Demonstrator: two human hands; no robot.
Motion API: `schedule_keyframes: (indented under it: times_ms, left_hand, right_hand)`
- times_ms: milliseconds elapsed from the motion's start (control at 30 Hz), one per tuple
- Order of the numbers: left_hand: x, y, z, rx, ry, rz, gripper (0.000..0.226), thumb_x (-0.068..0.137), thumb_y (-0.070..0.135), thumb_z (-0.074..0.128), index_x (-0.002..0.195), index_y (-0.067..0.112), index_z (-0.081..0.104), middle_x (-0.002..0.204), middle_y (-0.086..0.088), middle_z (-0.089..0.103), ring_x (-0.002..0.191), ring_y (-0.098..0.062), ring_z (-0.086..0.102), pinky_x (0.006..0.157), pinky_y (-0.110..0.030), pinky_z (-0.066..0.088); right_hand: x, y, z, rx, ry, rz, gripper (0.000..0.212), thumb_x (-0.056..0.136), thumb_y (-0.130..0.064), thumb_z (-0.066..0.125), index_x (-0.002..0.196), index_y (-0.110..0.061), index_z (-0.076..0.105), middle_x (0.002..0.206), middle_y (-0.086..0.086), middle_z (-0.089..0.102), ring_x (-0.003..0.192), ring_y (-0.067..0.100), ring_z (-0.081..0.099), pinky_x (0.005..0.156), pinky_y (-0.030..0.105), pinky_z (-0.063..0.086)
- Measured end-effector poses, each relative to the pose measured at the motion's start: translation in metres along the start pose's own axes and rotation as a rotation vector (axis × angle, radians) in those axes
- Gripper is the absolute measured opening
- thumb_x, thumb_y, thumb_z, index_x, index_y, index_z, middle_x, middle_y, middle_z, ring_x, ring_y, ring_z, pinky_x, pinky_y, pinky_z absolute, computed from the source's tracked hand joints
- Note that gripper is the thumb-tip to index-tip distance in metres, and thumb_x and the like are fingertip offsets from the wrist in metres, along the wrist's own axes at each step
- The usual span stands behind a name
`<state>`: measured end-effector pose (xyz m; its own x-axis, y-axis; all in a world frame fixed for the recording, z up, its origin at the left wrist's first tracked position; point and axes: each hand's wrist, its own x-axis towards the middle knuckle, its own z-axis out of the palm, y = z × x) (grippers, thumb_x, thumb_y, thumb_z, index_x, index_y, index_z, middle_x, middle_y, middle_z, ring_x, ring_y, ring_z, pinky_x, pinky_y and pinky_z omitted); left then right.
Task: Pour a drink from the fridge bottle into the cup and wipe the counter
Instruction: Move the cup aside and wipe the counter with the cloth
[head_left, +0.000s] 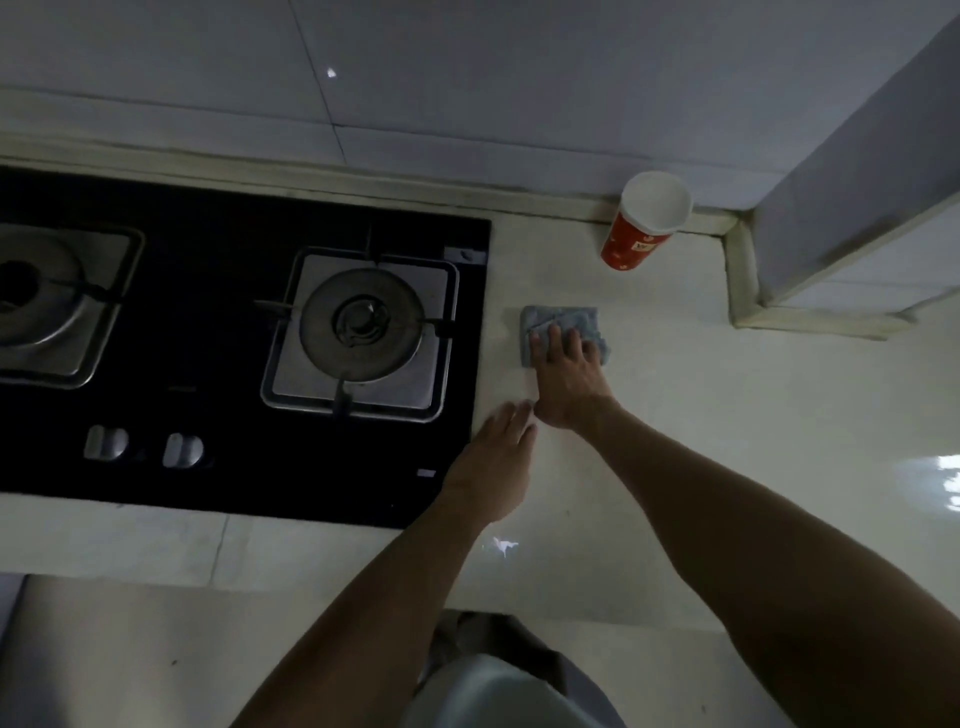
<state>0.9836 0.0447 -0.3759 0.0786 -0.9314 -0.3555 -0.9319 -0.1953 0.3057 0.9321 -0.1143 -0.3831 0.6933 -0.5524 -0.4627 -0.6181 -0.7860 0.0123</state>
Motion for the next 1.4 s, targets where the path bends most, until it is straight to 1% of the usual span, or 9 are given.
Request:
schedule_keyframes:
  times_ms: [200,300,433,567,733,967,1233,1333,1400]
  left_hand:
    - [0.039,-0.015,-0.006,-0.007,-0.148,-0.054,0.051,0.103,0.028,0.047,0.152,0.017,0.036,0.167,-0.009,0.009,0.153,-0.035,0.008,0.124,-0.049,0.017]
    - [0.047,-0.023,-0.007,-0.013,-0.213,-0.018,0.057,0.098,0.034,0.055,0.151,0.018,0.04,0.166,-0.01,0.013,0.153,-0.036,0.012,0.123,-0.047,0.018]
    - [0.05,-0.027,-0.006,-0.024,-0.247,0.002,0.058,0.095,0.029,0.058,0.149,0.016,0.041,0.164,-0.012,0.015,0.152,-0.035,0.012,0.123,-0.047,0.018]
    - [0.049,-0.02,-0.011,-0.003,-0.263,-0.027,0.058,0.098,0.027,0.056,0.151,0.016,0.038,0.165,-0.012,0.01,0.153,-0.038,0.009,0.123,-0.05,0.018]
    - [0.049,-0.011,-0.026,-0.012,-0.265,-0.061,0.055,0.1,0.025,0.053,0.152,0.014,0.038,0.166,-0.009,0.007,0.153,-0.036,0.004,0.123,-0.05,0.019]
    - [0.043,-0.011,-0.023,-0.06,-0.267,-0.084,0.058,0.098,0.021,0.057,0.153,0.017,0.038,0.167,-0.006,0.005,0.153,-0.036,0.003,0.124,-0.048,0.017]
    - [0.033,-0.006,-0.017,-0.116,-0.183,-0.111,0.06,0.099,0.015,0.05,0.156,0.019,0.03,0.169,-0.004,0.002,0.155,-0.029,-0.002,0.127,-0.044,0.01]
    - [0.017,-0.003,-0.012,-0.112,-0.16,-0.11,0.054,0.102,0.017,0.046,0.154,0.012,0.034,0.167,-0.006,0.009,0.155,-0.024,0.006,0.126,-0.04,0.016]
    - [0.004,0.0,-0.006,-0.115,-0.137,-0.079,0.046,0.101,0.018,0.046,0.145,0.008,0.045,0.16,-0.007,0.027,0.15,-0.023,0.023,0.123,-0.038,0.027]
  right_hand:
    - [0.07,0.031,-0.039,-0.038,0.053,-0.021,0.098,0.082,-0.041,0.065,0.154,-0.01,0.007,0.159,0.018,0.011,0.144,0.04,0.013,0.117,0.051,0.016]
    - [0.097,0.038,-0.053,-0.016,0.039,0.002,0.094,0.086,-0.038,0.062,0.154,-0.009,0.004,0.16,0.019,0.007,0.146,0.04,0.007,0.118,0.051,0.011]
    - [0.127,0.042,-0.067,-0.015,0.011,0.029,0.093,0.088,-0.037,0.057,0.154,-0.008,-0.001,0.161,0.02,0.002,0.147,0.04,0.002,0.12,0.05,0.007]
    - [0.148,0.033,-0.067,-0.016,0.001,0.078,0.093,0.084,-0.04,0.057,0.153,-0.006,0.005,0.157,0.024,0.013,0.143,0.045,0.013,0.116,0.056,0.015]
    - [0.153,0.017,-0.071,-0.013,0.007,0.111,0.092,0.085,-0.041,0.058,0.153,-0.004,0.007,0.155,0.026,0.016,0.14,0.046,0.018,0.116,0.055,0.018]
    - [0.152,-0.006,-0.068,-0.049,0.002,0.001,0.098,0.084,-0.043,0.061,0.154,-0.009,0.001,0.159,0.019,0.009,0.144,0.043,0.009,0.117,0.055,0.014]
    - [0.121,-0.01,-0.056,-0.088,0.069,-0.051,0.095,0.081,-0.042,0.067,0.152,-0.01,0.012,0.156,0.02,0.018,0.143,0.04,0.016,0.116,0.054,0.018]
    - [0.094,-0.022,-0.043,-0.11,0.093,-0.052,0.097,0.078,-0.042,0.069,0.151,-0.01,0.015,0.155,0.02,0.02,0.141,0.04,0.02,0.115,0.053,0.02]
    - [0.076,-0.027,-0.036,-0.116,0.088,-0.05,0.096,0.078,-0.04,0.069,0.151,-0.011,0.015,0.155,0.021,0.02,0.14,0.04,0.021,0.114,0.052,0.022]
